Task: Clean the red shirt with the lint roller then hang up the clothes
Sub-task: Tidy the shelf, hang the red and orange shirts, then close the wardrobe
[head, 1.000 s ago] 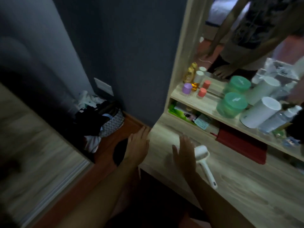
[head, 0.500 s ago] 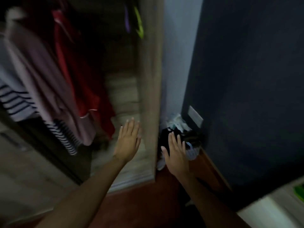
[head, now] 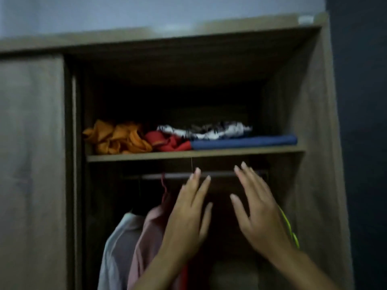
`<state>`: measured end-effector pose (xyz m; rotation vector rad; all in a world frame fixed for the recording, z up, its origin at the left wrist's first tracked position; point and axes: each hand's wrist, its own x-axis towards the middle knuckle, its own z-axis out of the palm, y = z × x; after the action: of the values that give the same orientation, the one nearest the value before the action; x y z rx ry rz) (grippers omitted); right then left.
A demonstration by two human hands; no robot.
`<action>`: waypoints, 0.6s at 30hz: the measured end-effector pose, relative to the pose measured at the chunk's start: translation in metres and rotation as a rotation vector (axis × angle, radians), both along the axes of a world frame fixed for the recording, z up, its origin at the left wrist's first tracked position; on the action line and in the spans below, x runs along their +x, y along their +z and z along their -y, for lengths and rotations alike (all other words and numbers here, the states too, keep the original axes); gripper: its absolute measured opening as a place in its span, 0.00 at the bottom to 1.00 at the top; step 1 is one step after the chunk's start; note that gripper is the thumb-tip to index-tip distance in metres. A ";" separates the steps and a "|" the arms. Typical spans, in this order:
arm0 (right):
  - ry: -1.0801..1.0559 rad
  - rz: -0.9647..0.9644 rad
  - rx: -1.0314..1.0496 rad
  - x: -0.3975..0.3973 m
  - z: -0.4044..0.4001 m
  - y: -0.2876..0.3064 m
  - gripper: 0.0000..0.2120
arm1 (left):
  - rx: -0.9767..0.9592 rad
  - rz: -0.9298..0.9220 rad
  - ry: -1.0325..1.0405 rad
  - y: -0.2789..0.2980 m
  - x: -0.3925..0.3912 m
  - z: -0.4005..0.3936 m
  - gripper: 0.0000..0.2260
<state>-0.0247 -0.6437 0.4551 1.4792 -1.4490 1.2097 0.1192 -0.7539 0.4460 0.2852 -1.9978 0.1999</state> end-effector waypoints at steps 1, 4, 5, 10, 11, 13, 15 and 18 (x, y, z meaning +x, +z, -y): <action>-0.011 -0.021 -0.027 -0.005 0.007 0.028 0.26 | -0.037 -0.044 -0.005 0.028 -0.001 0.008 0.26; -0.065 -0.034 -0.006 -0.019 0.026 0.093 0.26 | -0.170 -0.080 0.089 0.102 -0.003 0.024 0.24; -0.086 -0.027 0.026 -0.023 0.033 0.109 0.26 | -0.183 -0.056 0.155 0.123 -0.004 0.030 0.23; -0.228 -0.069 0.201 -0.041 0.062 0.163 0.26 | 0.044 0.320 0.467 0.197 -0.014 0.064 0.25; -0.244 -0.065 0.240 -0.045 0.067 0.169 0.26 | 0.070 0.378 0.512 0.204 -0.016 0.070 0.24; -0.280 -0.047 0.354 -0.054 0.075 0.181 0.29 | 0.106 0.401 0.513 0.211 -0.020 0.076 0.16; -0.301 -0.014 0.492 -0.062 0.080 0.191 0.32 | 0.125 0.337 0.476 0.209 -0.022 0.082 0.09; -0.274 0.038 0.580 -0.075 0.081 0.205 0.36 | 0.081 0.146 0.482 0.206 -0.019 0.096 0.09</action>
<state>-0.0996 -0.7243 0.6601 1.5494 -2.0657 0.6796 0.1001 -0.8500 0.6517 0.8249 -2.0552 0.4549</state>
